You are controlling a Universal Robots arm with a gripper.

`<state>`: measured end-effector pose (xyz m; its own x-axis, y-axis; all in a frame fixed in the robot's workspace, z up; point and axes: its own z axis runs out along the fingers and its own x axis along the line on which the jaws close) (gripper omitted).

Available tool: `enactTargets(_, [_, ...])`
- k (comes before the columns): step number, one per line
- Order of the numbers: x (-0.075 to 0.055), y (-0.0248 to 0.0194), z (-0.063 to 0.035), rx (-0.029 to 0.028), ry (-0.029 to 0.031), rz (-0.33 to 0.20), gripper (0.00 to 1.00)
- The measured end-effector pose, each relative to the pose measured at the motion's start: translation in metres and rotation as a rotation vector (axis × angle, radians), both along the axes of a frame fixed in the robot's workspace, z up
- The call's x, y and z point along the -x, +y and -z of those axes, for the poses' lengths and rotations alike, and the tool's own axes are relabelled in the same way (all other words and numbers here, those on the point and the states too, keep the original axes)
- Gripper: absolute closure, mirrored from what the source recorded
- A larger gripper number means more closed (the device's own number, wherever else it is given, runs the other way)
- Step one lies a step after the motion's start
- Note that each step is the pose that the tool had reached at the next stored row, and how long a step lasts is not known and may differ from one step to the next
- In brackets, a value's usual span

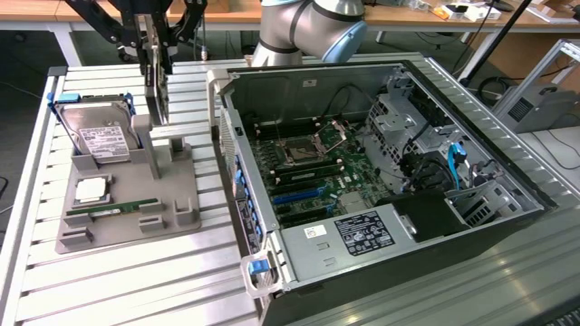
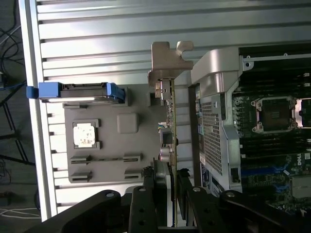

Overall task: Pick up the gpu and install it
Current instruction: 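Pick up the gpu and move the gpu toward the slot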

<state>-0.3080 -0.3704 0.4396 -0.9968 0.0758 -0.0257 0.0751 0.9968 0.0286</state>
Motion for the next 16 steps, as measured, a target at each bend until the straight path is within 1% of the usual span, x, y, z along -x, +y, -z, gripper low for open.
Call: enactTargets(16, [0.0000,0.0000,-0.0084,0.0000,0.0000,0.000,0.70])
